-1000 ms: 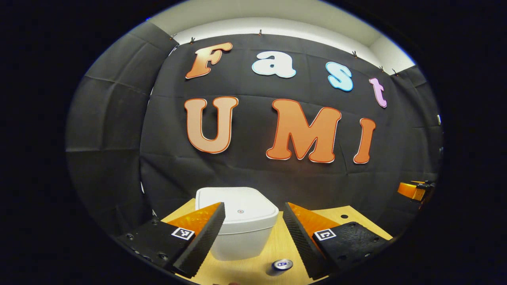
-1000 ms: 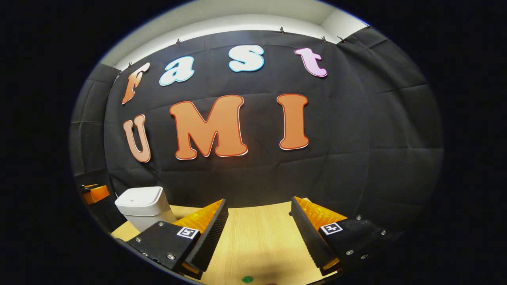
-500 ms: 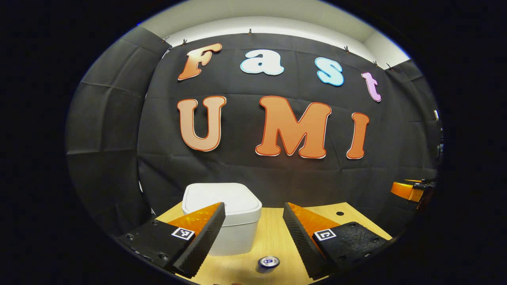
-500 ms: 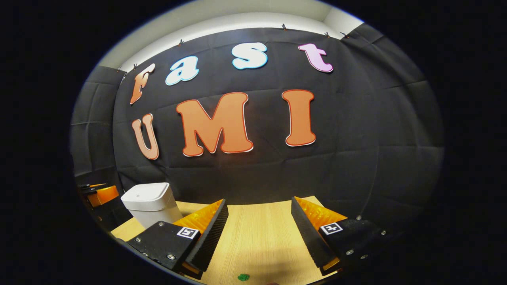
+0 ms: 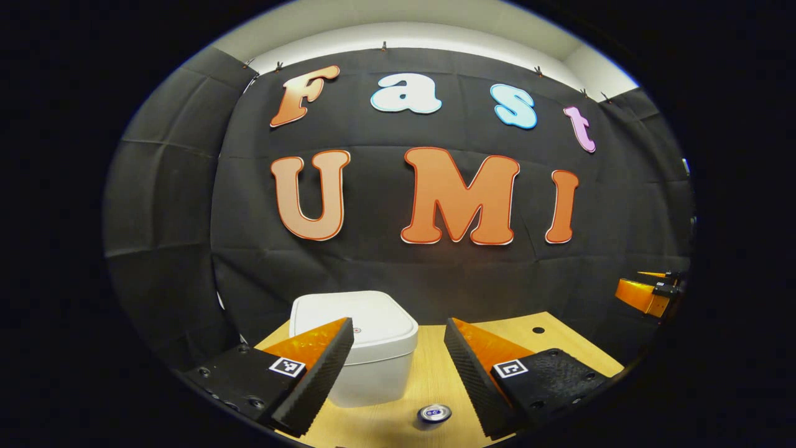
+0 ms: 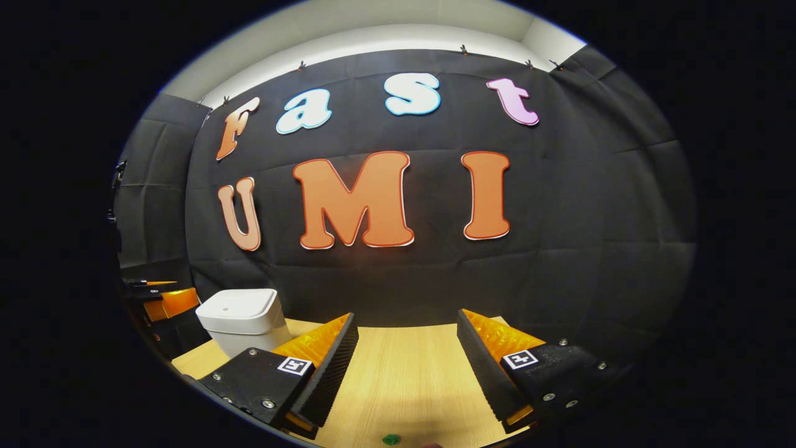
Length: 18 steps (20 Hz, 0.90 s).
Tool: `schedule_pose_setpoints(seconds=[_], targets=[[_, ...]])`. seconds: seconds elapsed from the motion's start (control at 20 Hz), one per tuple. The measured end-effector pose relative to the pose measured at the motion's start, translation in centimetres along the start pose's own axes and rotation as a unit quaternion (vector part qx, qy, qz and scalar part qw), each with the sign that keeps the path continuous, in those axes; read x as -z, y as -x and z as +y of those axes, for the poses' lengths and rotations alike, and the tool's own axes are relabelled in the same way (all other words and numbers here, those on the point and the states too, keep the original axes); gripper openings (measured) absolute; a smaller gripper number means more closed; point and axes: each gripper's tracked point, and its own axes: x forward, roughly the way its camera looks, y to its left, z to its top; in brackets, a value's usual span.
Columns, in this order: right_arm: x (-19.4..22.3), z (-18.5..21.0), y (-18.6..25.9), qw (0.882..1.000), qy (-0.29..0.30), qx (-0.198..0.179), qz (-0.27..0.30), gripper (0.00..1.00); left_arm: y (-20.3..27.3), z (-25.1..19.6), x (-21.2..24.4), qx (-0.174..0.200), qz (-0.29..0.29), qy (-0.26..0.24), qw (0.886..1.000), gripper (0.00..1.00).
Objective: Press the lid of the desktop garbage bin to open it, pick up the crumpled paper on the desktop and throw it into the bin, then pick up the pop can on the desktop and drop it into the bin, and finally close the garbage bin lid.
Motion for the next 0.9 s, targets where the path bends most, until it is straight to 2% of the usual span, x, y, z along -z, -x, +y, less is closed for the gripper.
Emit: schedule_pose_setpoints(seconds=[0.05,0.1,0.15,0.2,0.3,0.35,0.4,0.55,0.6,0.65,0.85,0.9], targets=[[-0.1,0.0,0.1,1.000,0.003,0.003,-0.001,0.95,0.0,0.2,-0.1,0.003,-0.002,0.007,1.000,0.93],[-0.3,0.4,0.1,1.000,0.003,0.002,-0.004,1.00,0.0,0.1,0.0,0.008,0.001,0.012,1.000,0.93],[-0.5,0.7,0.2,1.000,0.002,-0.001,-0.006,1.00,0.0,0.3,0.0,0.009,0.002,0.015,1.000,0.93],[-0.4,0.9,0.1,1.000,0.001,-0.003,-0.004,0.95,-0.1,0.6,0.1,0.008,0.002,0.015,1.000,0.93],[-0.4,1.2,-0.1,1.000,0.001,-0.005,-0.002,0.96,-0.2,1.1,-0.1,0.006,-0.001,0.019,1.000,0.94],[-0.5,1.2,-0.1,1.000,0.002,-0.004,-0.003,1.00,-0.3,1.2,-0.2,0.007,-0.001,0.021,1.000,0.94],[-0.6,1.3,-0.2,1.000,0.003,-0.002,-0.004,0.96,-0.4,1.2,0.0,0.008,0.000,0.022,1.000,0.94],[-0.3,1.8,-0.3,1.000,0.005,-0.006,0.000,0.95,-0.8,1.4,0.3,0.008,0.005,0.021,1.000,0.94],[-0.3,1.9,-0.3,1.000,0.004,-0.008,0.001,1.00,-0.8,1.4,0.2,0.008,0.005,0.022,1.000,0.94],[-0.3,1.9,-0.4,1.000,0.003,-0.008,0.001,0.96,-0.9,1.5,0.2,0.009,0.005,0.022,1.000,0.94],[-0.3,1.7,-0.7,1.000,0.001,-0.005,0.000,0.95,-1.3,2.1,0.5,-0.002,0.010,0.026,1.000,0.94],[-0.5,1.4,-0.6,1.000,0.002,0.000,-0.004,1.00,-1.4,2.0,0.6,-0.002,0.012,0.027,1.000,0.94]])
